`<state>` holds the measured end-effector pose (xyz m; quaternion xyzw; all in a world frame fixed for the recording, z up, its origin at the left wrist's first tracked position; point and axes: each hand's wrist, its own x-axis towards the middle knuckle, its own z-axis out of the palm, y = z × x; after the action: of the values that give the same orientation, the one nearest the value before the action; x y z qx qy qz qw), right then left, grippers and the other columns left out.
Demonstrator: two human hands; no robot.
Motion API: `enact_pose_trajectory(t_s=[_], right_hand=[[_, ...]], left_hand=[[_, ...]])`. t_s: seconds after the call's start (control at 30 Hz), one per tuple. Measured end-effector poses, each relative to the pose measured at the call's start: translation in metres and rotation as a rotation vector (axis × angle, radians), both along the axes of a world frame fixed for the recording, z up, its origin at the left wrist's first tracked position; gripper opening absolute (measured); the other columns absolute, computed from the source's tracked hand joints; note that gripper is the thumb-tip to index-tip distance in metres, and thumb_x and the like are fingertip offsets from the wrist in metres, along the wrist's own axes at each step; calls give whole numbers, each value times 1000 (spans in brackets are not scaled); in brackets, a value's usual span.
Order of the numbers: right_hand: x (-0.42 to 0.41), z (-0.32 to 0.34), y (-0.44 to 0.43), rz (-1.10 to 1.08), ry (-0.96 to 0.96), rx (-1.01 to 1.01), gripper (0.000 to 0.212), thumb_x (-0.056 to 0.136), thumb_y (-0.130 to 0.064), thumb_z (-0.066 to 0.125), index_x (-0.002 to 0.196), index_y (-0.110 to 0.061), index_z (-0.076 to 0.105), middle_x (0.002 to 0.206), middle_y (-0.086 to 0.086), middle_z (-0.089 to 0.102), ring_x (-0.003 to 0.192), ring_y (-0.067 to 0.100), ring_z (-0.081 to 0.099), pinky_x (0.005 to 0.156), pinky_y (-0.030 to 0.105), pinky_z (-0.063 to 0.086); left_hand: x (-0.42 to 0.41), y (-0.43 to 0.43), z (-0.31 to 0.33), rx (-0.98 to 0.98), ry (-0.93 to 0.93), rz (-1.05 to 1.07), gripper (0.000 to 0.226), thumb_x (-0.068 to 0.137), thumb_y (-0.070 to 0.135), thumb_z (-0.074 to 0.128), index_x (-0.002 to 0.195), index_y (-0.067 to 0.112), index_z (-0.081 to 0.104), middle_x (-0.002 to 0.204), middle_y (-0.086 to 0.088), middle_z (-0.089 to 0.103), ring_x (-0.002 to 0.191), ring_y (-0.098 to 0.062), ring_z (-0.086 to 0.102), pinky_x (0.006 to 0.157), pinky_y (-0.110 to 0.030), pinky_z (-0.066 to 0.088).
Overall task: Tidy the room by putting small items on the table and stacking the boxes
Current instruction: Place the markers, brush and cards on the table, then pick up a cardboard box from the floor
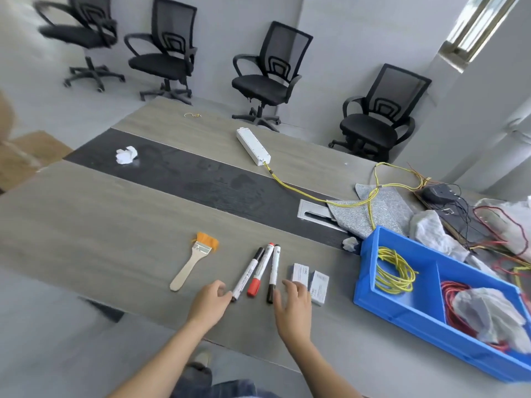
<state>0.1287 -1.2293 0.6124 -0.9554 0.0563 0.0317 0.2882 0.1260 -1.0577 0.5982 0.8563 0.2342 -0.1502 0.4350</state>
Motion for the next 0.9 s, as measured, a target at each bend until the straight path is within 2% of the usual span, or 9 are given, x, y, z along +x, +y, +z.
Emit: enact_pose_trajectory(t_s=[0.13, 0.2, 0.27, 0.4, 0.53, 0.63, 0.77, 0.83, 0.9], right_hand=[[-28, -6, 8, 115, -2, 1, 45, 89, -40, 41, 114, -9, 63, 116, 10, 56, 109, 31, 50, 94, 34, 38], [-43, -15, 19, 230, -11, 8, 48, 82, -41, 39, 96, -7, 69, 101, 14, 64, 90, 37, 61, 77, 40, 51], [-60, -18, 34, 347, 22, -23, 41, 79, -38, 41, 86, -10, 70, 93, 14, 66, 79, 36, 65, 64, 40, 54], [-87, -25, 48, 532, -50, -40, 35, 77, -36, 43, 84, -14, 68, 92, 11, 65, 88, 24, 52, 58, 37, 52], [-110, -37, 51, 589, -56, -79, 38, 80, -35, 43, 86, -10, 70, 98, 17, 66, 97, 31, 54, 71, 46, 53], [-125, -39, 54, 605, -7, -117, 38, 79, -32, 42, 84, -8, 71, 98, 20, 66, 105, 31, 44, 74, 49, 52], [-139, -38, 72, 702, 220, -147, 35, 75, -29, 43, 82, -9, 71, 93, 19, 67, 93, 41, 63, 67, 50, 52], [-149, -37, 84, 709, 162, -127, 29, 77, -23, 51, 93, -6, 70, 102, 21, 64, 99, 44, 60, 78, 52, 49], [-160, -33, 101, 716, 161, -129, 33, 90, -21, 50, 118, -10, 60, 127, 16, 51, 123, 37, 44, 99, 47, 35]], left_hand=[[-61, 10, -1, -23, 11, 152, 21, 92, 17, 56, 110, 6, 61, 114, -10, 64, 108, -23, 58, 83, -25, 39], [-99, 16, -2, 8, 41, 177, 11, 92, 18, 55, 101, 14, 61, 111, -8, 66, 106, -22, 59, 82, -24, 40], [-135, 25, -3, 45, 115, 220, 15, 93, 17, 54, 102, 11, 63, 111, -9, 66, 106, -22, 59, 81, -25, 40], [-183, 40, -6, 54, 192, 398, 14, 94, 17, 52, 95, 9, 64, 100, -5, 65, 101, -22, 59, 72, -21, 33], [-208, 39, -11, -12, 254, 497, 26, 92, 14, 48, 67, 18, 49, 71, 3, 54, 79, -19, 54, 60, -26, 36], [-222, 37, -11, -50, 268, 541, 25, 91, 13, 48, 66, 17, 49, 70, 2, 53, 76, -20, 56, 65, -26, 40], [-243, 44, -6, -86, 243, 596, 19, 89, 10, 49, 71, 14, 52, 78, -4, 56, 81, -23, 57, 69, -26, 38], [-258, 53, -1, -96, 204, 651, 17, 89, 9, 49, 73, 11, 53, 80, -6, 57, 81, -24, 58, 68, -26, 37], [-278, 65, 6, -106, 168, 713, 18, 90, 10, 49, 73, 11, 53, 80, -7, 58, 80, -24, 59, 64, -26, 37]])
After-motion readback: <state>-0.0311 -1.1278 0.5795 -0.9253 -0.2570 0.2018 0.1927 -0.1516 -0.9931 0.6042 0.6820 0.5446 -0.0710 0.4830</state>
